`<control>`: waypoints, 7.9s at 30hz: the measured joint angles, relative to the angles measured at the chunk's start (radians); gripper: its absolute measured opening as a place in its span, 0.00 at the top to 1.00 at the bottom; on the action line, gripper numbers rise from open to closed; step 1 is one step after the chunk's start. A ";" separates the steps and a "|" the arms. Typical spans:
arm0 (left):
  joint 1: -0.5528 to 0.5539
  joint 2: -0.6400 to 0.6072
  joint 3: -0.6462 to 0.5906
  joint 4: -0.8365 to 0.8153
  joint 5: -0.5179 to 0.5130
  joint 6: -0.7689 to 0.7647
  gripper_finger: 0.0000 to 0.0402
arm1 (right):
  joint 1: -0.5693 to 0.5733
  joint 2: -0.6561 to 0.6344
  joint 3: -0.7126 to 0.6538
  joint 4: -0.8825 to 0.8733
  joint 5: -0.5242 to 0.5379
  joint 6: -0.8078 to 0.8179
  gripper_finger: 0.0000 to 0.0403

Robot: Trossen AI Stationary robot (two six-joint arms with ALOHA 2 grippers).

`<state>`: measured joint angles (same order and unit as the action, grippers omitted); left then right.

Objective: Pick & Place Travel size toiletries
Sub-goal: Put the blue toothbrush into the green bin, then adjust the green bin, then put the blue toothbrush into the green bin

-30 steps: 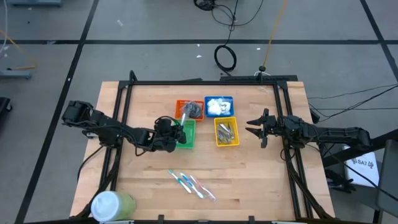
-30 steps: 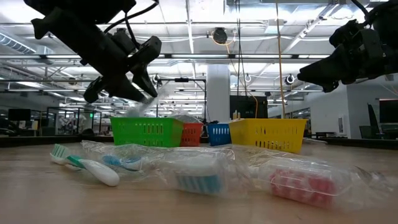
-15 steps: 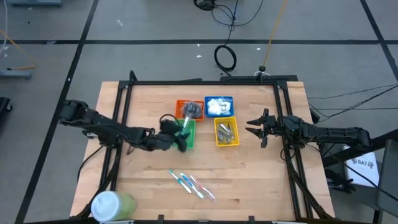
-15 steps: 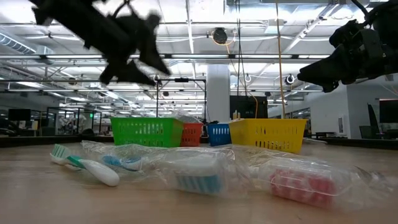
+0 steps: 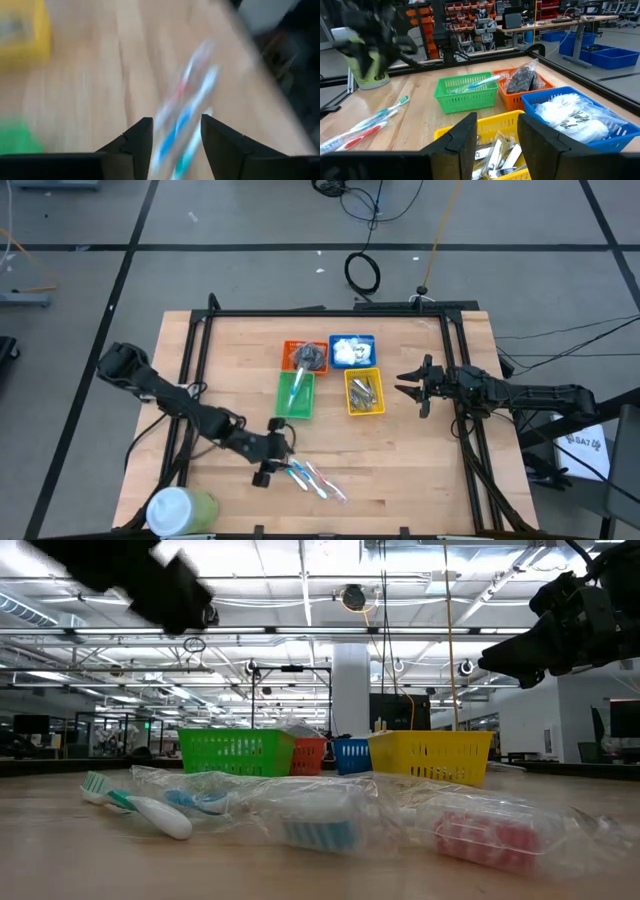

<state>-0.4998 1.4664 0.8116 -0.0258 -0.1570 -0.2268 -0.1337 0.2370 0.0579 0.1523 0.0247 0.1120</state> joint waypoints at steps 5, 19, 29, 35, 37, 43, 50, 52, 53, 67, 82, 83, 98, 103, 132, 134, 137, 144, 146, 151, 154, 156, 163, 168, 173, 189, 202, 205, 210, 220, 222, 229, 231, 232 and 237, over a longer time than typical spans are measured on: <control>-0.020 0.049 -0.003 -0.182 -0.005 -0.042 0.66 | 0.000 -0.001 0.000 0.000 0.000 0.000 0.68; -0.026 0.192 -0.002 -0.254 0.020 -0.037 0.71 | 0.000 0.000 0.000 0.000 0.000 0.000 0.68; -0.026 0.231 0.002 -0.264 0.023 -0.039 0.71 | 0.000 0.000 0.000 0.000 0.000 0.000 0.68; -0.025 0.233 0.000 -0.266 0.002 -0.245 0.71 | 0.000 0.000 0.000 0.000 0.000 0.000 0.68; -0.025 0.233 0.000 -0.265 -0.002 -0.308 0.71 | 0.000 0.000 0.000 0.000 0.000 0.000 0.68; -0.032 0.235 -0.003 -0.239 0.036 -0.337 0.76 | 0.000 0.000 0.000 0.000 0.000 0.000 0.68; -0.039 0.200 -0.006 -0.138 0.188 -0.415 0.98 | 0.000 0.000 0.000 0.000 0.000 0.000 0.68; -0.038 0.173 -0.006 -0.120 0.181 -0.468 0.99 | 0.000 0.000 0.000 0.000 0.000 0.000 0.68; -0.037 0.156 -0.006 -0.115 0.178 -0.494 0.99 | 0.000 0.000 0.000 0.000 0.000 0.000 0.68; -0.038 -0.121 -0.004 -0.084 -0.294 -0.513 1.00 | 0.000 0.000 0.000 0.000 0.000 0.000 0.68; 0.148 -0.056 -0.022 -0.194 -0.624 -0.411 1.00 | 0.000 0.000 0.000 0.000 0.000 0.000 0.68; 0.165 -0.035 -0.024 -0.192 -0.616 -0.413 1.00 | 0.000 0.000 0.000 0.000 0.000 0.000 0.68; 0.238 0.237 -0.024 -0.174 -0.432 -0.370 0.99 | 0.000 0.000 0.000 0.000 0.000 0.000 0.68; 0.239 0.244 -0.024 -0.174 -0.420 -0.370 0.97 | 0.000 0.000 0.000 0.000 0.000 0.000 0.68; 0.236 0.221 -0.023 0.041 -0.187 -0.246 0.91 | 0.000 0.000 0.000 0.000 0.000 0.000 0.68; 0.236 0.220 -0.023 0.056 -0.189 -0.246 0.86 | 0.000 0.000 0.000 0.000 0.000 0.000 0.68; 0.237 0.188 -0.023 0.064 -0.192 -0.247 0.78 | 0.000 0.000 0.000 0.000 0.000 0.000 0.68; 0.238 0.010 -0.021 0.033 -0.278 -0.251 0.60 | 0.000 0.000 0.000 0.000 0.000 0.000 0.68; 0.232 -0.049 -0.021 -0.043 -0.289 -0.291 0.59 | 0.000 0.000 0.000 0.000 0.000 0.000 0.68; 0.206 -0.135 -0.021 -0.376 -0.289 -0.662 0.60 | 0.000 0.000 0.000 0.000 0.000 0.000 0.68; 0.160 -0.132 -0.023 -0.603 -0.285 -0.865 0.64 | 0.000 0.000 0.000 0.000 0.000 0.000 0.68; 0.127 -0.112 -0.022 -0.672 -0.283 -0.960 0.68 | 0.000 0.000 0.000 0.000 0.000 0.000 0.68; 0.089 -0.044 -0.023 -0.683 -0.288 -1.077 0.77 | 0.000 0.000 0.000 0.000 0.000 0.000 0.68; 0.149 0.024 -0.023 -0.672 -0.298 -1.056 0.77 | 0.000 0.000 0.000 0.000 0.000 0.000 0.68; 0.239 0.079 -0.023 -0.680 -0.335 -0.978 0.77 | 0.000 0.000 0.000 0.000 0.000 0.000 0.68; 0.424 0.015 -0.022 -0.653 -0.504 -0.812 0.77 | 0.000 0.000 0.000 0.000 0.000 0.000 0.68; 0.095 -0.091 -0.020 -0.053 -0.219 -0.593 0.77 | 0.000 0.000 0.000 0.000 0.000 0.000 0.68; 0.041 0.017 -0.022 0.046 -0.210 -0.562 0.77 | 0.000 0.000 0.000 -0.003 0.000 0.000 0.68; 0.023 0.185 -0.023 0.069 -0.206 -0.670 0.77 | 0.000 0.004 0.000 -0.005 0.000 0.000 0.68; 0.027 0.257 -0.022 -0.039 -0.335 -0.832 0.77 | 0.000 0.021 0.000 -0.002 0.000 0.000 0.68; 0.026 0.248 -0.022 -0.077 -0.381 -0.839 0.77 | 0.000 0.021 0.000 -0.001 0.000 0.000 0.68; 0.027 0.247 -0.022 -0.185 -0.385 -0.926 0.77 | 0.000 0.021 0.000 -0.001 0.000 0.000 0.68; 0.024 0.247 -0.022 -0.214 -0.356 -0.946 0.77 | 0.000 0.021 0.000 -0.001 0.000 0.000 0.68; 0.021 0.247 -0.022 -0.238 -0.344 -0.969 0.77 | 0.000 0.021 0.000 0.000 0.000 0.000 0.68; 0.003 0.232 -0.022 -0.428 -0.349 -1.156 0.77 | 0.000 0.021 0.000 0.000 0.000 0.000 0.68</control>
<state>-0.4971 1.6981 0.7898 -0.4535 -0.5056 -1.3832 -0.1337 0.2581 0.0581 0.1520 0.0246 0.1120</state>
